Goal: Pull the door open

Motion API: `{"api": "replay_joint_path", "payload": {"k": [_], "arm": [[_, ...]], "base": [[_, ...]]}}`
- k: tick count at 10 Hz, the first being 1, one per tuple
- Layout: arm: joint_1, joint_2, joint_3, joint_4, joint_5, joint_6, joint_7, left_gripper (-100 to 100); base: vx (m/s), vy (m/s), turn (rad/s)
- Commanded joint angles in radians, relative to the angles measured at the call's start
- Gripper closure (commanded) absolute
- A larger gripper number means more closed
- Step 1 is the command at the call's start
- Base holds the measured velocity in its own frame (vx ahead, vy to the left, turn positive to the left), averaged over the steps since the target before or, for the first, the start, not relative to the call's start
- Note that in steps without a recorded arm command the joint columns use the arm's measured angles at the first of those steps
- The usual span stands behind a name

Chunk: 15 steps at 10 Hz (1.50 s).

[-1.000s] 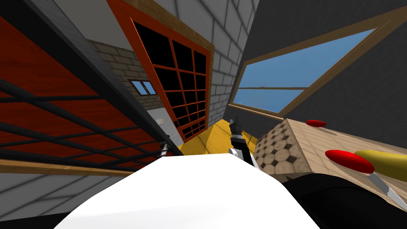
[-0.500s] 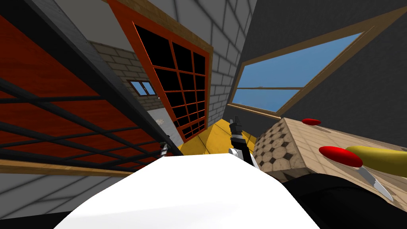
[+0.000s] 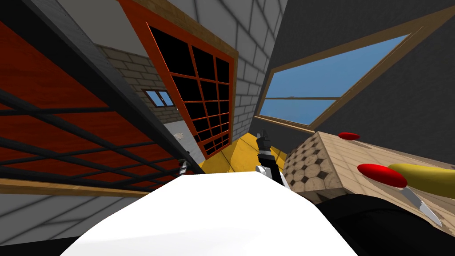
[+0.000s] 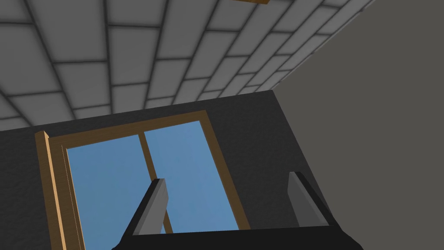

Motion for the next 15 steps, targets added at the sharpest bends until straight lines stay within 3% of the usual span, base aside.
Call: {"api": "replay_joint_path", "payload": {"k": [1, 15], "arm": [[-0.003, 0.003, -0.006, 0.003, 0.007, -0.001, 0.036, 100], [-0.034, 0.032, -0.064, 0.029, 0.077, -0.010, 0.345, 100]], "base": [[-0.026, -0.023, -0.097], [-0.051, 0.015, -0.051]]}}
